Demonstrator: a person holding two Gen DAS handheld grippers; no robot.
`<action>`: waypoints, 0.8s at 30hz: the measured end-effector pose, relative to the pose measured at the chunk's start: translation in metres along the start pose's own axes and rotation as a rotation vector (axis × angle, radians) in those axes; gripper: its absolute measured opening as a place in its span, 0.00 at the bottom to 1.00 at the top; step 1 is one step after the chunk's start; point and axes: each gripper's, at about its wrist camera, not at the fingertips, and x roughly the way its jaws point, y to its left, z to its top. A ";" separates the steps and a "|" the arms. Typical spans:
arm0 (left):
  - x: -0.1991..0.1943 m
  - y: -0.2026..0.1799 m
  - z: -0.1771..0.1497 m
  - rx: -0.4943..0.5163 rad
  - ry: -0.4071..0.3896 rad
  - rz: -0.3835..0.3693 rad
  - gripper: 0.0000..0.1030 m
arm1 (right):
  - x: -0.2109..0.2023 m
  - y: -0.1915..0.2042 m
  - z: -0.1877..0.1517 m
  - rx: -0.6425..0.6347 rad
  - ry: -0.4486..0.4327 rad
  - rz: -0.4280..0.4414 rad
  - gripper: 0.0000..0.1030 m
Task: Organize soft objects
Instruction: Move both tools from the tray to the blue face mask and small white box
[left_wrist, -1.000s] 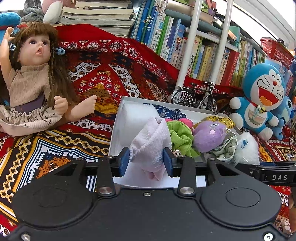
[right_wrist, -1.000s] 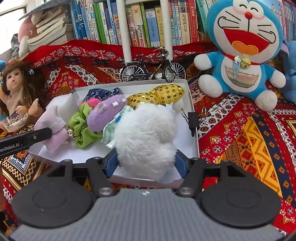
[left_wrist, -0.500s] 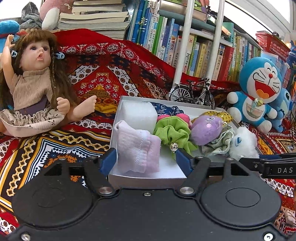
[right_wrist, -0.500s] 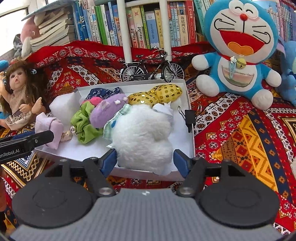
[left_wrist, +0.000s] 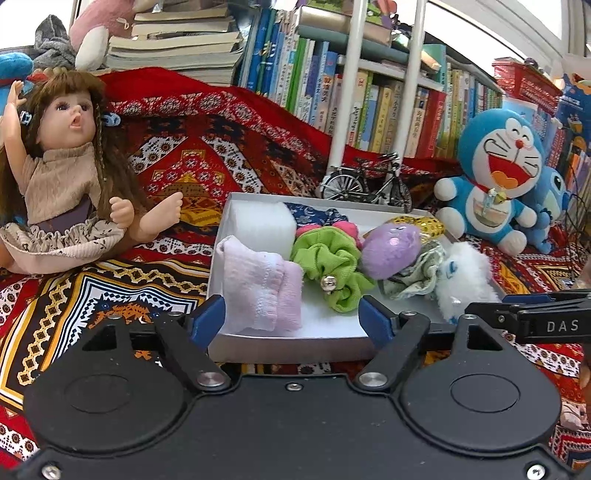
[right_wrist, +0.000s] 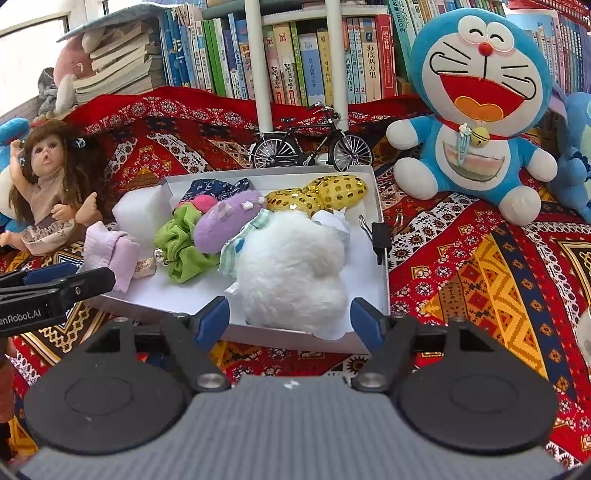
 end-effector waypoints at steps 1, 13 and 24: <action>-0.002 -0.001 0.000 0.003 -0.001 -0.006 0.76 | -0.002 -0.001 0.000 0.004 -0.002 0.001 0.79; -0.024 -0.033 0.005 0.103 0.040 -0.186 0.77 | -0.032 -0.019 -0.006 0.088 0.012 -0.032 0.80; -0.021 -0.093 0.005 0.351 0.166 -0.302 0.77 | -0.082 -0.047 -0.028 0.127 0.020 -0.099 0.86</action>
